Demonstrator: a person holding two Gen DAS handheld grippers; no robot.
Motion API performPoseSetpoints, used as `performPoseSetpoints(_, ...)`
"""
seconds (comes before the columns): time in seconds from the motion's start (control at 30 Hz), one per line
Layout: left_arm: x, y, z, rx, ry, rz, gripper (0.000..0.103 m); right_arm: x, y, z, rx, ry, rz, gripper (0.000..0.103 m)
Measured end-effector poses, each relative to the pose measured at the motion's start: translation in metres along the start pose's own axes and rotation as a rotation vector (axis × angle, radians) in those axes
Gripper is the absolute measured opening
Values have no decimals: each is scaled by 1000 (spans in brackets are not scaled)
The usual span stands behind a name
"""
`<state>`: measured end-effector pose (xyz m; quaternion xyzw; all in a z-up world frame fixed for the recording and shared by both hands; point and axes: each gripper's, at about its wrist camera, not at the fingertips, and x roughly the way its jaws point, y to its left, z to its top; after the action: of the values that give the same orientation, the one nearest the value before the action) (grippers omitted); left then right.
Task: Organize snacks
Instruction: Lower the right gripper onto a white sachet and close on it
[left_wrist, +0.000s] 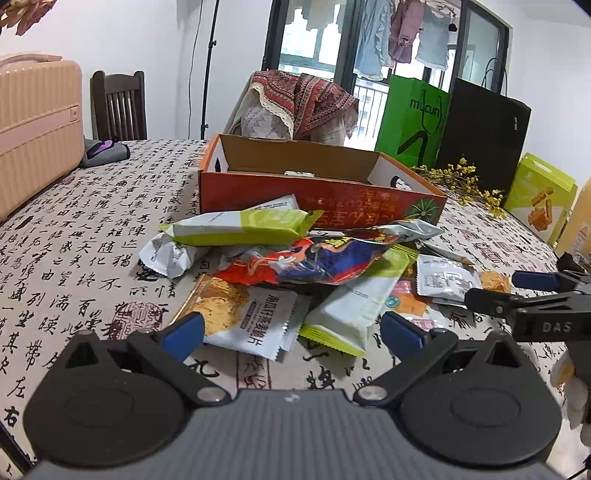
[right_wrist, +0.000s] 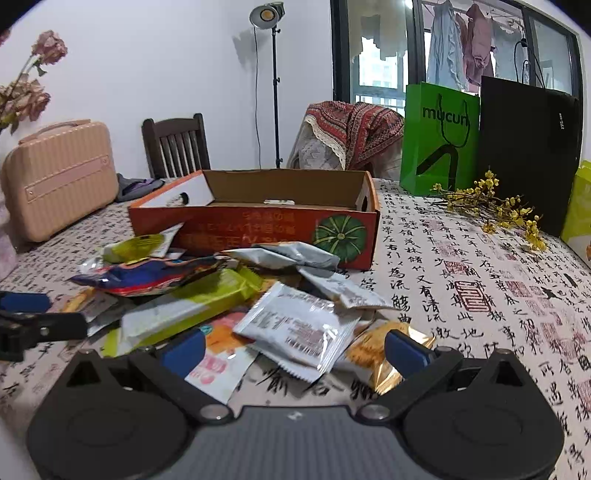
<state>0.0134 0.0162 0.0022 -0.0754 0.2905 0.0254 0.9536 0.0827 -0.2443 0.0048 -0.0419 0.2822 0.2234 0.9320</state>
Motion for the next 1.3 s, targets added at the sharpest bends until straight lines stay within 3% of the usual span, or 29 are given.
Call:
performPoseSetpoints(0.43,0,16,0,-32,-6,29,103,61,21,18,-98,88,-71,96)
performPoseSetpoints(0.63,4,22,-1,-48,4,30,103,63,18,15,-86,80,-86,88)
performPoseSetpoints(0.67,5,23,-1,-50,6,30,103,61,17,14,-81,73,-80,84)
performPoseSetpoints(0.7,6,23,-2,-51,8,30,103,58,16,13,-78,62,-72,73)
performPoseSetpoints(0.8,8,24,-2,-53,15,31,103,50,16,13,-71,31,-53,60)
performPoseSetpoints(0.97,10,26,-2,-57,21,39,103,40,13,10,-55,5,-31,51)
performPoseSetpoints(1.07,10,26,-2,-62,25,42,103,30,10,11,-43,-31,-16,33)
performPoseSetpoints(1.3,8,25,-3,-61,23,43,103,15,-17,23,61,-88,-16,24)
